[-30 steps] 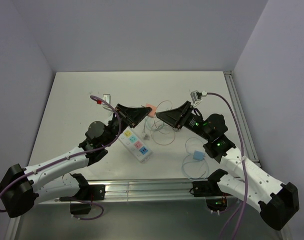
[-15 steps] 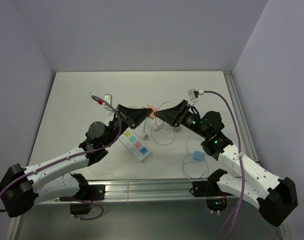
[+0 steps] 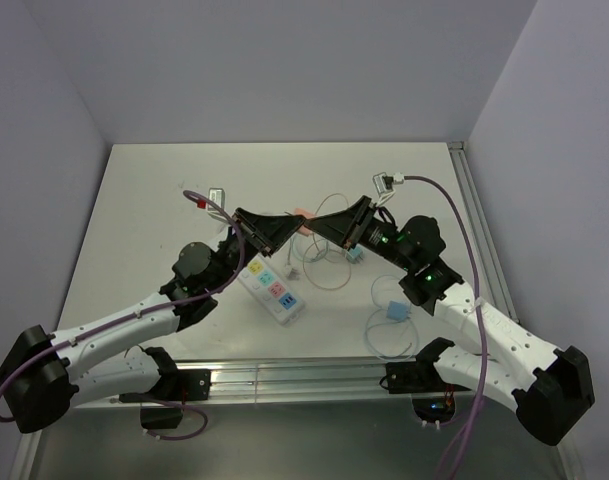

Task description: Insert the plug

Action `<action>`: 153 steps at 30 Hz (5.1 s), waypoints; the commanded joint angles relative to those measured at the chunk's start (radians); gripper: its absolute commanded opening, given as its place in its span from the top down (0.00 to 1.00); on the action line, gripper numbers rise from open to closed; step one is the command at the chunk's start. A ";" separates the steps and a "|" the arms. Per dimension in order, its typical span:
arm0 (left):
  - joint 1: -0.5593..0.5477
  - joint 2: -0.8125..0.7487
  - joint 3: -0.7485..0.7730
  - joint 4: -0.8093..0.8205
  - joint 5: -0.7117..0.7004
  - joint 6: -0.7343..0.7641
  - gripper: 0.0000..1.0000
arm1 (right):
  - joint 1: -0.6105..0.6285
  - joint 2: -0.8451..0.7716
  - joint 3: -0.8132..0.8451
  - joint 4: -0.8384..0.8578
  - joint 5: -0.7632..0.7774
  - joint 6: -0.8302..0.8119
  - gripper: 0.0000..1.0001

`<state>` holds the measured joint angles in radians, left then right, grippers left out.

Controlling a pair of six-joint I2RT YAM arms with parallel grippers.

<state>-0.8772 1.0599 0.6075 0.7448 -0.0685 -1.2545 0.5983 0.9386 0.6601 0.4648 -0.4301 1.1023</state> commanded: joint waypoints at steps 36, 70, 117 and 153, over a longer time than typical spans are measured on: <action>0.466 -0.066 0.044 -1.184 -0.426 -0.046 0.41 | 0.196 1.206 1.524 -1.331 0.218 -0.953 1.00; 0.825 0.557 0.170 -0.619 0.240 0.303 1.00 | 0.297 1.441 1.750 -1.433 0.333 -1.003 1.00; 0.670 0.291 -0.092 -0.598 0.091 0.155 0.50 | 0.319 1.273 1.466 -1.420 0.419 -0.972 1.00; 0.670 0.324 -0.109 -0.558 0.133 0.135 0.47 | 0.336 1.356 1.529 -1.480 0.476 -0.967 1.00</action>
<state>-0.2047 1.3808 0.4938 0.1604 0.0555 -1.1160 0.9207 2.2887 2.1674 -0.9928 0.0265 0.1326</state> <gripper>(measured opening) 0.529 0.385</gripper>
